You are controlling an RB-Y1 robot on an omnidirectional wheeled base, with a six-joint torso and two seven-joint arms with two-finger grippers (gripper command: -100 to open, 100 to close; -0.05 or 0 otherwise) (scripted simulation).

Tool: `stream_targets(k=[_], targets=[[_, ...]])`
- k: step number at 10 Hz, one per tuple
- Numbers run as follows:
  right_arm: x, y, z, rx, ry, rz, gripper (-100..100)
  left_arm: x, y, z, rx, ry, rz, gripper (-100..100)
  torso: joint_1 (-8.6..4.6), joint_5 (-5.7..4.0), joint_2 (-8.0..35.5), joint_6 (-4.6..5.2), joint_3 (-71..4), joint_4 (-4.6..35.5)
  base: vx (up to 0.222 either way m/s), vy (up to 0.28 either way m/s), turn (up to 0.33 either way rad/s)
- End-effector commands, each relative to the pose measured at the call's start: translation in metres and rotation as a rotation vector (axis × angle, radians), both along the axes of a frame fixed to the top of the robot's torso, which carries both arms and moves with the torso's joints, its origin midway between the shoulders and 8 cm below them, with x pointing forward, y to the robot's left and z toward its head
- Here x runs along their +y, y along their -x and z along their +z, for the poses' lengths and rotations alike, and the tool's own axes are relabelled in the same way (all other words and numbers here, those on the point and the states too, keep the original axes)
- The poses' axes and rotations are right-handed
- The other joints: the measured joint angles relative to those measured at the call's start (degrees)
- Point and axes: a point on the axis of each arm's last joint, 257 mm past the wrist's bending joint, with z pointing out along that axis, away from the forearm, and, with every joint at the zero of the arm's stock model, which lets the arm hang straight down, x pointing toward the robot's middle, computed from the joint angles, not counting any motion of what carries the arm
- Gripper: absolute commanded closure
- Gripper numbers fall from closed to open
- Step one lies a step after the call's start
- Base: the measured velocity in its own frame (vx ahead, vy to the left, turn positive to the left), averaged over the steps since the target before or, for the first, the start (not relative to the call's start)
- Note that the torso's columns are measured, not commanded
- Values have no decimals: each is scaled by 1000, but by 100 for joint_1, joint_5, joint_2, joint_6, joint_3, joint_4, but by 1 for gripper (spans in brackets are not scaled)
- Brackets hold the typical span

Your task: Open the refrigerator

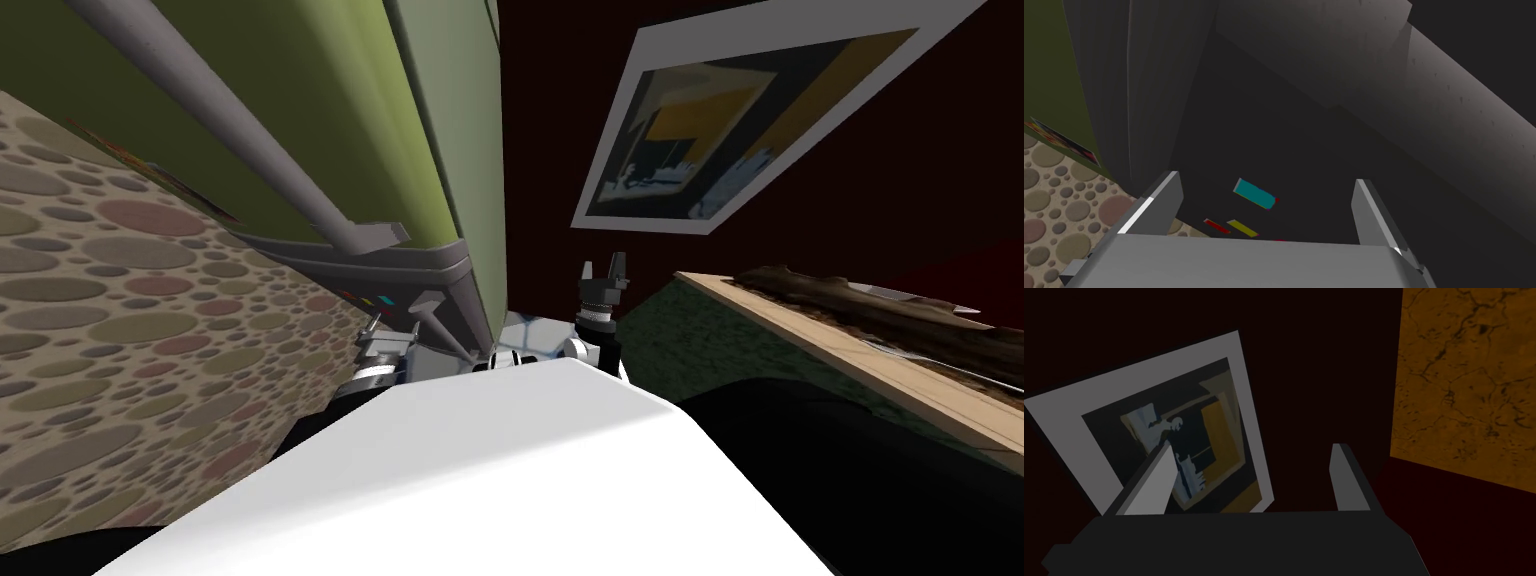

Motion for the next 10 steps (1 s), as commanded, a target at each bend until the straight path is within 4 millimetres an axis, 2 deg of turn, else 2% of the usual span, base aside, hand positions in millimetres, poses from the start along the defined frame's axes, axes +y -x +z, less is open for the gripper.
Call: stream_targets(k=[1,4,8,10], targets=[[0,0,0,0,0,0,0,5,11,-11,35,108,22,-100,14,3,1,0,1,1,87,-191,179],[0,0,0,0,0,0,0,10,19,-11,31,195,59,-100,-110,-16,36,55,26,2,52,-159,95],[0,0,0,0,0,0,0,17,26,3,-20,277,120,-100,-216,-68,91,62,48,37,15,-65,37],[0,0,0,0,0,0,0,31,29,-15,0,282,153,-100,-188,-61,83,53,45,34,44,80,62]])
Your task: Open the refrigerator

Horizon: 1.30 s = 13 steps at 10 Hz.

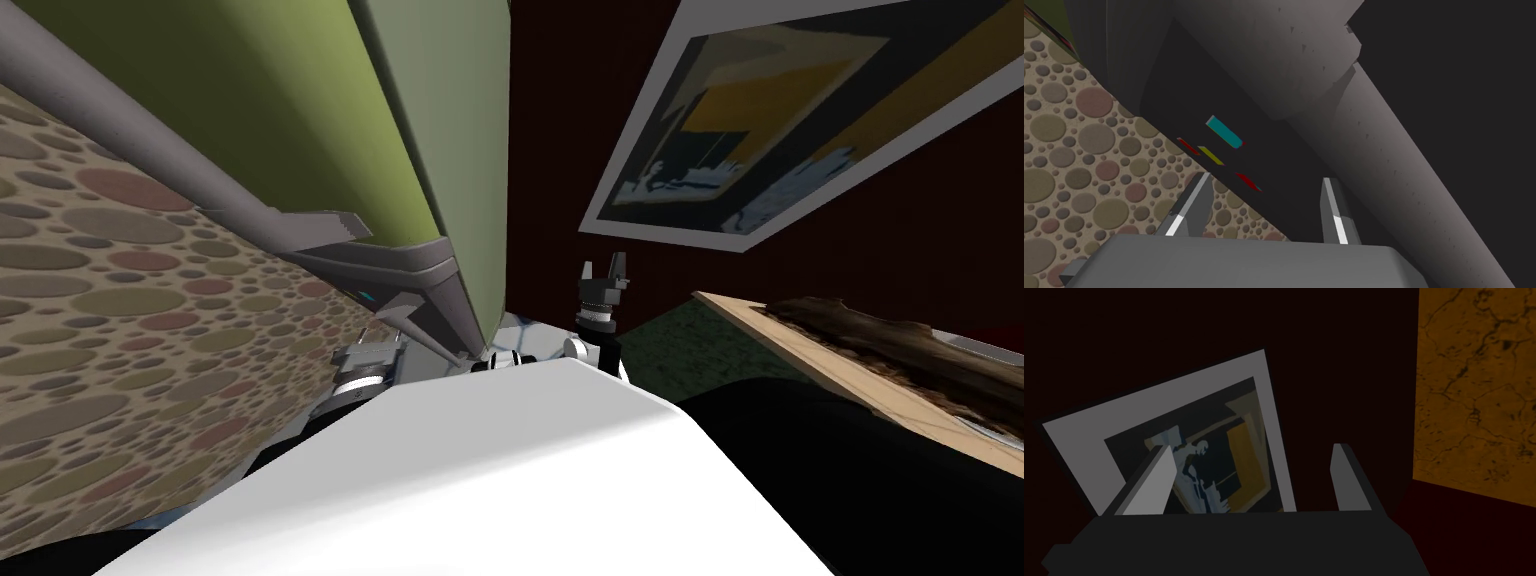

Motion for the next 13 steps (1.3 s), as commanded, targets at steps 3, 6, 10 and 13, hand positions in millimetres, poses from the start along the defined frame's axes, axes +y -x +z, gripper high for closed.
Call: stream_targets(k=[3,6,10,13], targets=[[0,0,0,0,0,0,0,0,-1,-3,0,10,1,100,179,65,-113,-37,-65,-46,22,44,-15],[0,0,0,0,0,0,0,-2,-3,-6,19,-14,-27,-100,215,68,-81,-53,-41,-32,-26,-75,-4],[0,0,0,0,0,0,0,-8,-7,-16,64,-63,-95,-100,180,74,-104,-31,-52,-50,-1,4,4],[0,0,0,0,0,0,0,-9,-9,-21,88,-86,-126,-100,154,77,-124,-12,-59,-64,-1,-4,-6]])
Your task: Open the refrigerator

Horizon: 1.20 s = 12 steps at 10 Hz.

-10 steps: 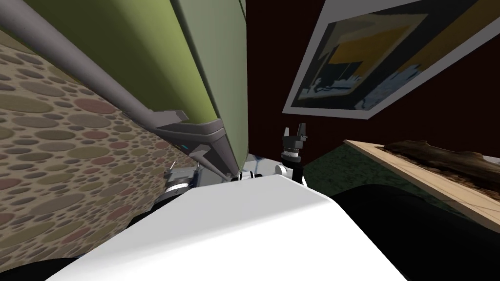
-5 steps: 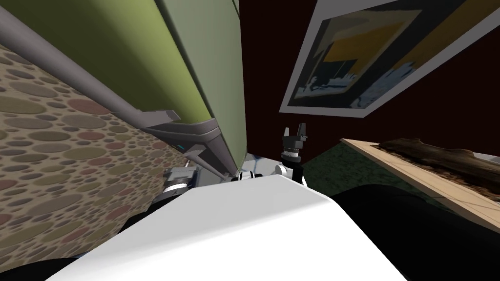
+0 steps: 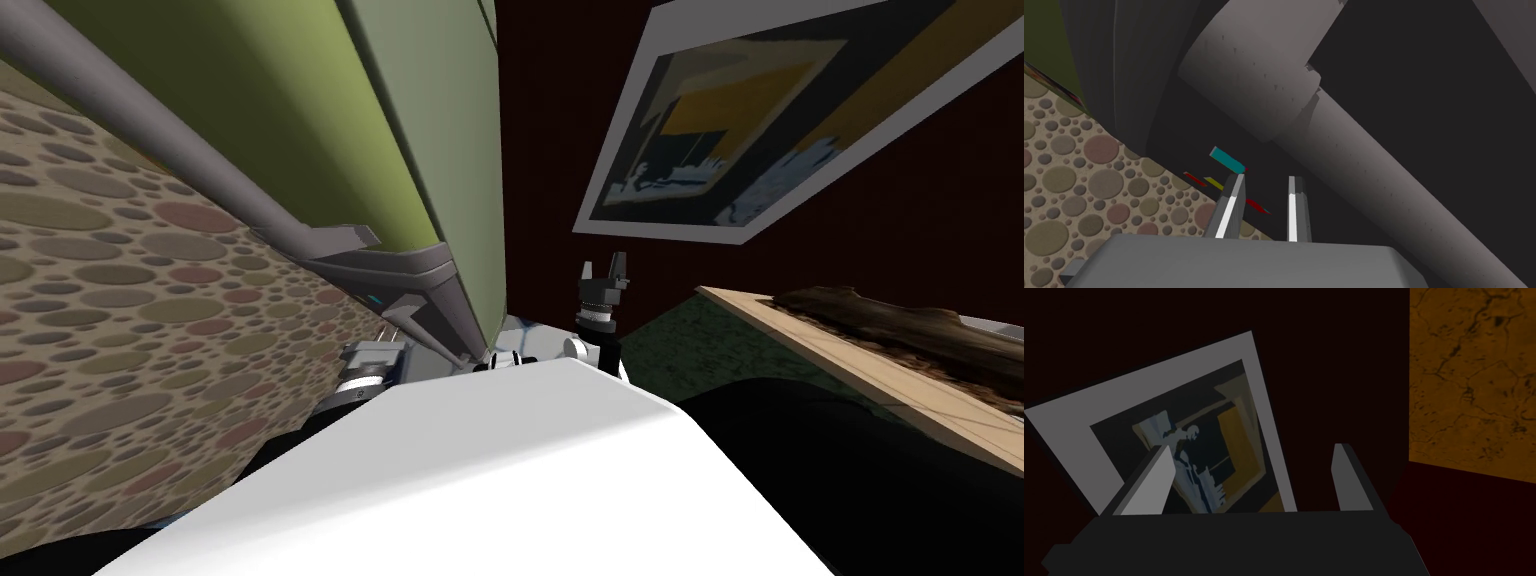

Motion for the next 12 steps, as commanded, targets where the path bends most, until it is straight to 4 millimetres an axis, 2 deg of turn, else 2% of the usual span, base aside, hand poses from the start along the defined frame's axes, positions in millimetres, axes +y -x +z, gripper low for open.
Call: stream_targets(k=[1,4,10,12], targets=[[0,0,0,0,0,0,0,2,1,-12,43,7,-23,-100,-3,1,-1,2,0,-1,0,-59,-35],[0,0,0,0,0,0,0,14,12,-23,71,56,11,-100,-20,-4,8,7,6,3,13,-63,-17],[0,0,0,0,0,0,0,13,18,35,-63,112,68,-100,-116,-64,60,26,21,46,2,-14,0],[0,0,0,0,0,0,0,13,18,41,-78,114,72,-100,-160,-83,66,34,23,52,-9,10,18]])
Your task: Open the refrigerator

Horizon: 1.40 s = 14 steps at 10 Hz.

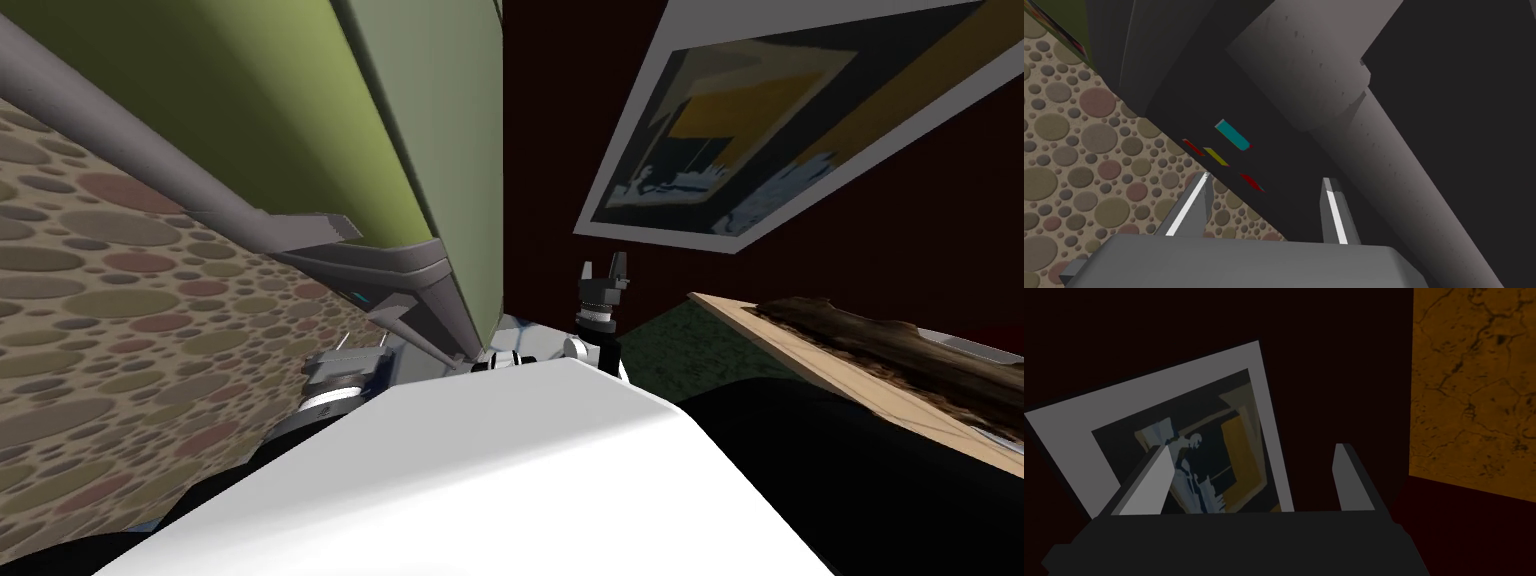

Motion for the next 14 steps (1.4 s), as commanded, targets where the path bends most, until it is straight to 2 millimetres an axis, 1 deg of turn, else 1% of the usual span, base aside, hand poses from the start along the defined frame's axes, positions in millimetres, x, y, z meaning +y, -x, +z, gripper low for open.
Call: stream_targets(k=[1,2,3,4,5,8,9,10,13,14], targets=[[0,0,0,0,0,0,0,2,-1,6,-9,0,7,-100,-7,-5,-3,5,-4,2,-1,45,48],[0,0,0,0,0,0,0,20,5,3,-6,3,46,-100,25,14,-3,-16,1,-9,-8,53,-159],[0,0,0,0,0,0,0,27,8,1,-5,7,61,-100,83,37,-23,-15,-6,-18,-27,18,-191],[0,0,0,0,0,0,0,35,11,0,-5,11,77,-100,128,45,-37,-32,-19,-18,-22,-7,-167],[0,0,0,0,0,0,0,49,18,-3,-5,20,109,-100,149,46,-45,-39,-26,-17,-21,-8,-268],[0,0,0,0,0,0,0,71,29,-6,-8,34,159,-100,199,64,-71,-47,-40,-28,-14,0,-173],[0,0,0,0,0,0,0,69,28,-7,-2,29,153,-100,206,68,-66,-52,-36,-29,-8,5,-9],[0,0,0,0,0,0,0,57,21,-4,-6,25,126,100,209,72,-56,-59,-28,-29,15,-2,174],[0,0,0,0,0,0,0,35,11,0,-5,11,77,100,213,73,-25,-74,-8,-21,26,-10,170],[0,0,0,0,0,0,0,20,5,3,-6,3,46,100,215,74,-17,-74,-3,-18,13,-6,265]])
